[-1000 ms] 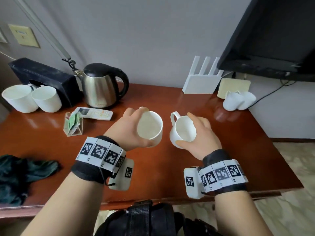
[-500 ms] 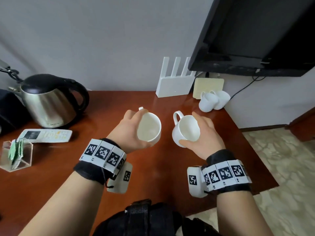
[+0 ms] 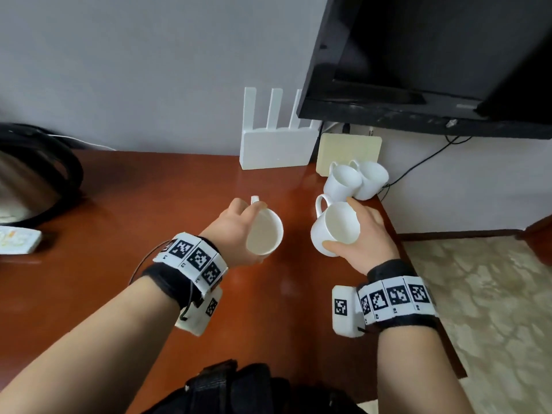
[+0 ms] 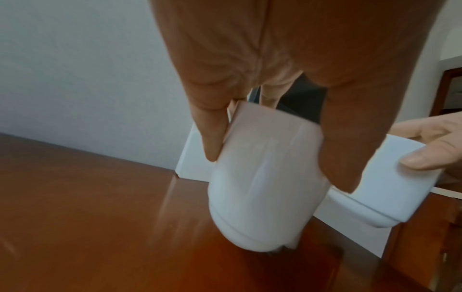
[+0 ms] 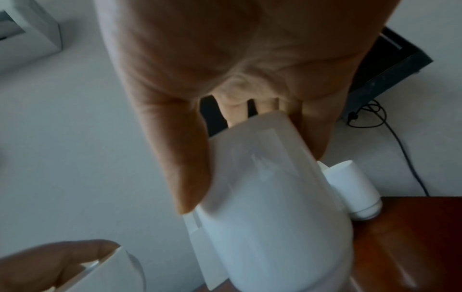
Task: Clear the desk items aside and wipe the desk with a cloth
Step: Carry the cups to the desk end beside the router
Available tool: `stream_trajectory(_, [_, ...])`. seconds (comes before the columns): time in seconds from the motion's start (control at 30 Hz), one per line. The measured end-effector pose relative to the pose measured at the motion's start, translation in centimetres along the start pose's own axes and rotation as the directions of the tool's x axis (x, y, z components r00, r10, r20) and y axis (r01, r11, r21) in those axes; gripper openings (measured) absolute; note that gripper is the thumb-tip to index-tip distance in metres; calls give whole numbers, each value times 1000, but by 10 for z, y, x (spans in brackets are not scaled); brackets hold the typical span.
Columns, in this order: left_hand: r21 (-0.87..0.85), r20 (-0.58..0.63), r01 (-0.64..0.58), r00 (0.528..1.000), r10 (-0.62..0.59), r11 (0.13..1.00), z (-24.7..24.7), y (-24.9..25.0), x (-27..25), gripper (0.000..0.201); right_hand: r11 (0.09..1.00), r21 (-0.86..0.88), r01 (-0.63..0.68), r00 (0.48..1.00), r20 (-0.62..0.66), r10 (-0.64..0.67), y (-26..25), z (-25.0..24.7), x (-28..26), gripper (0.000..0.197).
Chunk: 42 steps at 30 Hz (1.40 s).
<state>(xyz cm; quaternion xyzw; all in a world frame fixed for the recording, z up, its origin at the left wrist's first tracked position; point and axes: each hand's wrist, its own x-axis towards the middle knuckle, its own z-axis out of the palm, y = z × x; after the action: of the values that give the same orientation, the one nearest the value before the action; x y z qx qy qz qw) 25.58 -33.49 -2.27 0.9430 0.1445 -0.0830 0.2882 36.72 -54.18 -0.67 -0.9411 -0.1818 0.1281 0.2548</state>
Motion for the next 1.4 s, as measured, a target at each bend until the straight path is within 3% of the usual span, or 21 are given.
stream_trajectory(0.13, [-43, -9, 86, 996, -86, 995, 34, 47, 36, 94, 998, -46, 43, 997, 70, -40, 56, -28, 41, 84])
stream_trajectory(0.33, [-63, 20, 234, 972, -233, 970, 73, 108, 93, 97, 975, -203, 91, 977, 208, -48, 125, -54, 85, 92])
stream_trajectory(0.5, [-16, 27, 305, 952, -305, 952, 92, 146, 136, 97, 978, -179, 105, 958, 282, -51, 157, -61, 117, 92])
stream_trajectory(0.8, [-18, 17, 402, 915, -402, 915, 115, 179, 187, 101, 981, -129, 142, 949, 298, -98, 176, -63, 167, 83])
stream_trajectory(1.0, [-8, 28, 453, 891, -452, 892, 118, 189, 200, 110, 983, -79, 168, 936, 325, -134, 183, -64, 179, 98])
stream_trajectory(1.17, [22, 99, 422, 901, -422, 906, 111, 187, 202, 108, 971, -102, 218, 919, 355, -169, 184, -74, 186, 95])
stream_trajectory(1.4, [18, 96, 403, 910, -403, 915, 110, 187, 202, 103, 975, -91, 204, 927, 337, -163, 179, -72, 187, 91])
